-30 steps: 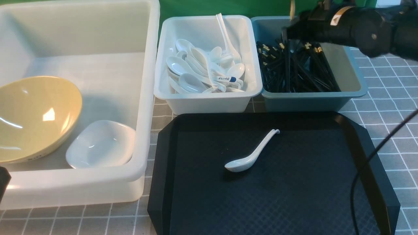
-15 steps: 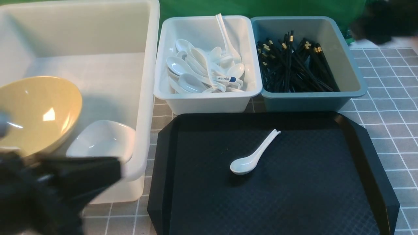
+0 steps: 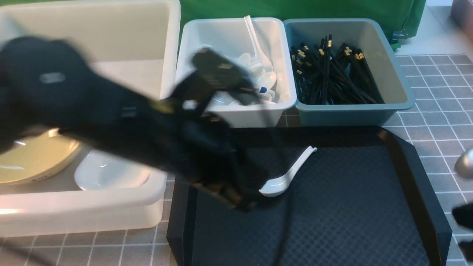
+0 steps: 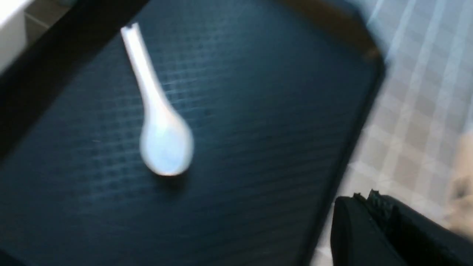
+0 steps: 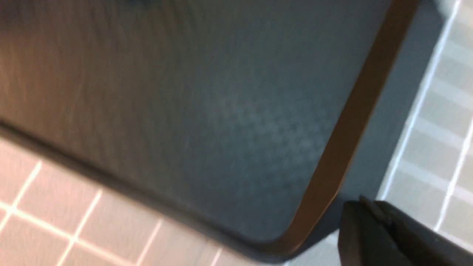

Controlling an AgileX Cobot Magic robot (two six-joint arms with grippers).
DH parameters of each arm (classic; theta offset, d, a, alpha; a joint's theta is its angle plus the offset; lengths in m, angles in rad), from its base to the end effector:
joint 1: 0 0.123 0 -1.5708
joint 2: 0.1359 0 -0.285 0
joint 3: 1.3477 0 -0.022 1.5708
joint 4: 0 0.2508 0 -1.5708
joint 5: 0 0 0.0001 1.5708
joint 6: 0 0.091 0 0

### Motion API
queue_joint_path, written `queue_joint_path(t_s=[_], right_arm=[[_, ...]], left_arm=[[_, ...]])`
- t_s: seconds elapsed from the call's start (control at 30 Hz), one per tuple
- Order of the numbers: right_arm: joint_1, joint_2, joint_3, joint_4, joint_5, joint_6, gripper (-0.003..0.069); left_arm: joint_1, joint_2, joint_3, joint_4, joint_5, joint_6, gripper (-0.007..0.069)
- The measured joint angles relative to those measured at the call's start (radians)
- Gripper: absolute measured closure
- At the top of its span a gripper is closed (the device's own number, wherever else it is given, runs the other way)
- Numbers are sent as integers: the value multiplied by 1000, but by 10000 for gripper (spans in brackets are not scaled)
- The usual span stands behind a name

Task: On grey table put chopsticks spoon bowls plates into blue grey white boxes.
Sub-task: 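Pick up the spoon, then pick up a white spoon from the spoon tray with the left gripper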

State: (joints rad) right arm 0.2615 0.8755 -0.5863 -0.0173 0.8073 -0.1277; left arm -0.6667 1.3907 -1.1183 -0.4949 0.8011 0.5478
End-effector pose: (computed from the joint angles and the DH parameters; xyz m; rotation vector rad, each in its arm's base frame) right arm 0.1425 0.0370 0.2587 -0.5095 2.5294 0.0292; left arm 0.2083 -0.2035 0.3149 1.1811 2.2324 -0.6313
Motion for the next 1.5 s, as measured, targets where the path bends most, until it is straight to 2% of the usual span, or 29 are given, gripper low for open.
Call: queue_joint_path(t_s=[0.07,0.17,0.33,0.43,0.5,0.6,0.67,0.77,0.87,1.1,1.23,1.37,1.5], right_arm=[[0,0,27,2,-11,9,627],[0,0,35,6,-37,30,627],[0,0,35,36,-47,33,627],[0,0,35,48,-57,35,627],[0,0,35,48,-62,37,627],[0,0,35,59,-65,37,626],[0,0,35,67,-67,37,626],[0,0,35,69,-67,37,626],[0,0,35,70,-69,37,625],[0,0,35,70,-82,38,625],[0,0,35,70,-95,43,625],[0,0,35,70,-115,51,625],[0,0,35,74,-118,52,625]], left_arm=[[-47,79,-63,133,-1,-78,573],[-103,204,-144,313,-1,-166,466],[-163,361,-208,495,-17,-193,258],[-174,443,-216,574,-64,-193,193],[-174,481,-217,622,-96,-194,183],[-172,527,-218,660,-120,-209,193],[-172,563,-219,662,-125,-237,236],[-172,592,-219,638,-124,-255,367],[-172,579,-219,597,-126,-274,536],[-172,382,-226,532,-144,-275,547],[-164,275,-253,543,-166,-275,547],[-59,212,-278,616,-347,-276,547],[74,279,-278,639,-547,-291,547]])
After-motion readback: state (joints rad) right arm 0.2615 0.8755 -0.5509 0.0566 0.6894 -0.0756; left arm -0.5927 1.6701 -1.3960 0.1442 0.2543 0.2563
